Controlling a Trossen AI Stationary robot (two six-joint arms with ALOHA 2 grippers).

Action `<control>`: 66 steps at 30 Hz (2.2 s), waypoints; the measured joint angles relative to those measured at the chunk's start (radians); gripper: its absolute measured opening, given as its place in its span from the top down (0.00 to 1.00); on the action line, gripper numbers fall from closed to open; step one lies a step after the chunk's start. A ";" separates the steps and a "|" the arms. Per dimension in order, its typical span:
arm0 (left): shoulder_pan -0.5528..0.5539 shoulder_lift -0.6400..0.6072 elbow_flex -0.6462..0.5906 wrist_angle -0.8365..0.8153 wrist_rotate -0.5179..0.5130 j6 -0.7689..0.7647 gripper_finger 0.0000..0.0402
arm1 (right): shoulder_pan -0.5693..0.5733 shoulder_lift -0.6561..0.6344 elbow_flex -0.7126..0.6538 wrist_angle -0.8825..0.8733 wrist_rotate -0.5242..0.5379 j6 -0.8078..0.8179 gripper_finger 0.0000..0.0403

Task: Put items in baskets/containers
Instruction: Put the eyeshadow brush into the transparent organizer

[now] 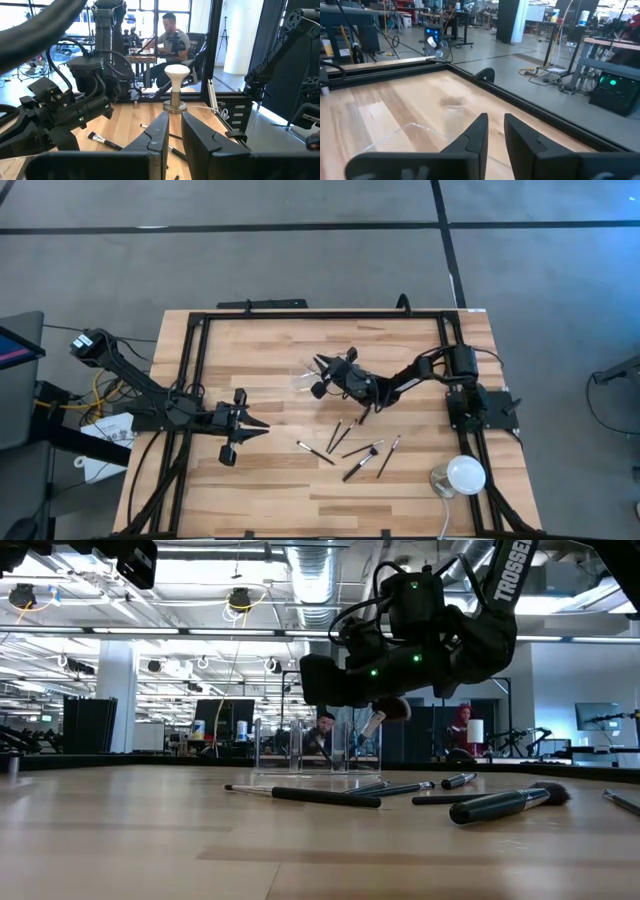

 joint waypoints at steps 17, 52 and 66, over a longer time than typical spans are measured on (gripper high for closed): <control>0.000 0.002 0.000 -0.043 0.102 0.001 0.88 | 0.175 -0.214 0.000 -0.101 -0.232 -0.105 0.83; 0.382 0.959 0.164 0.204 0.604 0.059 0.75 | 0.304 -0.326 0.037 -0.803 -0.444 0.365 0.70; 0.385 1.028 0.171 0.244 0.615 0.053 0.97 | 0.307 -0.310 0.037 -0.773 -0.444 0.449 0.48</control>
